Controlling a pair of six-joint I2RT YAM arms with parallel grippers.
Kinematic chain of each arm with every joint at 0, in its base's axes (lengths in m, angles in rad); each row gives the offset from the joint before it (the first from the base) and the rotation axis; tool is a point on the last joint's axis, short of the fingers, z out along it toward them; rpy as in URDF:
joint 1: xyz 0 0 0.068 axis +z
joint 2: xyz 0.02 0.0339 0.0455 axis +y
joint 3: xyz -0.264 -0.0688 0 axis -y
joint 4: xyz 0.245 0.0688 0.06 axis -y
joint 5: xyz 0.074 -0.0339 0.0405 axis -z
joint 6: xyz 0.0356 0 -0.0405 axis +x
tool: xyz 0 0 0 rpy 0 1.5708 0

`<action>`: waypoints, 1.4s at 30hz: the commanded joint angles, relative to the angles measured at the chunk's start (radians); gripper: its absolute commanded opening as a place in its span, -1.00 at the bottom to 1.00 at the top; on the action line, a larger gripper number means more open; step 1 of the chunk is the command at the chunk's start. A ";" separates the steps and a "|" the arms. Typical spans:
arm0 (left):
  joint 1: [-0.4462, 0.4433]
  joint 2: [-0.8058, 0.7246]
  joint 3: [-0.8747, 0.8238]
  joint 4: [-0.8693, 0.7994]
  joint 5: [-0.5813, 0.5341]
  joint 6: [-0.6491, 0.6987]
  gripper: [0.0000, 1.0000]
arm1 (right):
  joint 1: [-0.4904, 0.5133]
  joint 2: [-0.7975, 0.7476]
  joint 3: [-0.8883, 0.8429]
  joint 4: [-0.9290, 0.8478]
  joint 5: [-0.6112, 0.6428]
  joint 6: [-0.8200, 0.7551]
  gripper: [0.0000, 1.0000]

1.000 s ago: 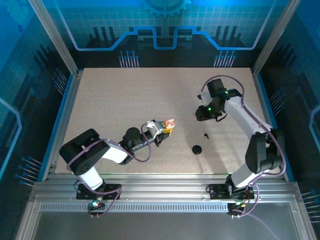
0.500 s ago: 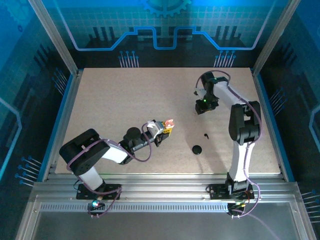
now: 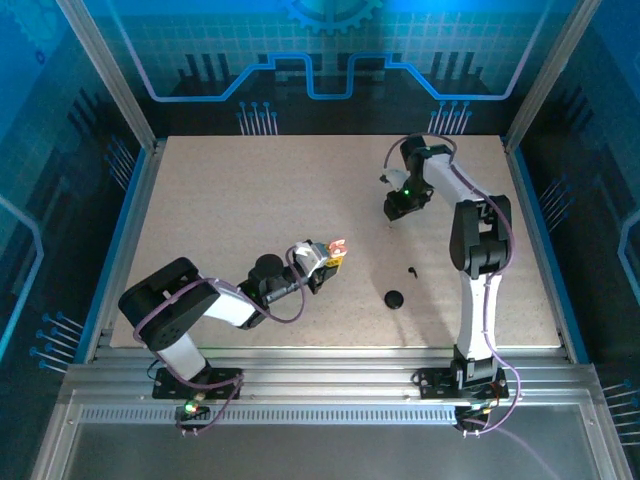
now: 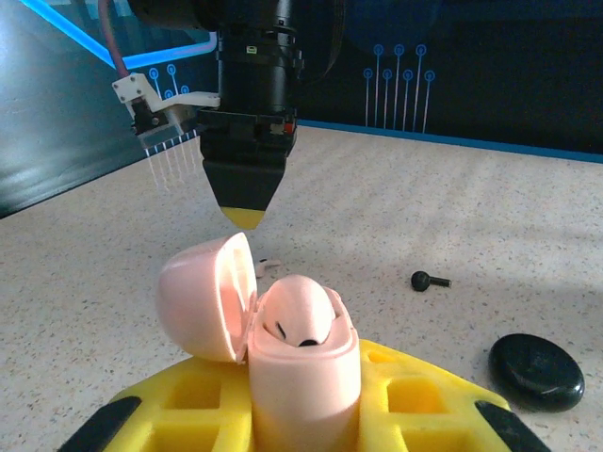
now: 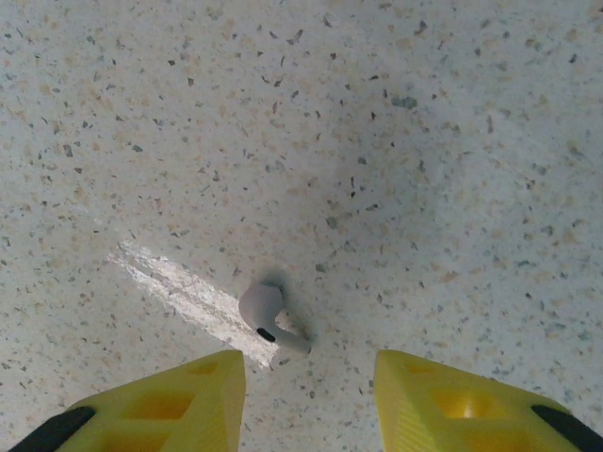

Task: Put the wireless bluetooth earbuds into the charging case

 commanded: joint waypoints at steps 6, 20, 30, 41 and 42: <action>-0.005 -0.052 0.019 -0.041 -0.027 0.029 -0.62 | 0.040 0.093 0.096 -0.083 0.000 -0.064 -0.22; -0.008 -0.061 0.022 -0.059 -0.028 0.036 -0.61 | 0.067 0.154 0.126 -0.117 0.041 -0.084 -0.22; -0.009 -0.061 0.025 -0.061 -0.029 0.037 -0.61 | 0.077 0.184 0.148 -0.135 0.067 -0.088 -0.24; -0.011 -0.064 0.029 -0.077 -0.025 0.040 -0.61 | 0.086 0.189 0.150 -0.170 0.127 -0.074 -0.44; -0.013 -0.064 0.030 -0.077 -0.025 0.040 -0.61 | 0.087 0.185 0.146 -0.173 0.134 -0.071 -0.43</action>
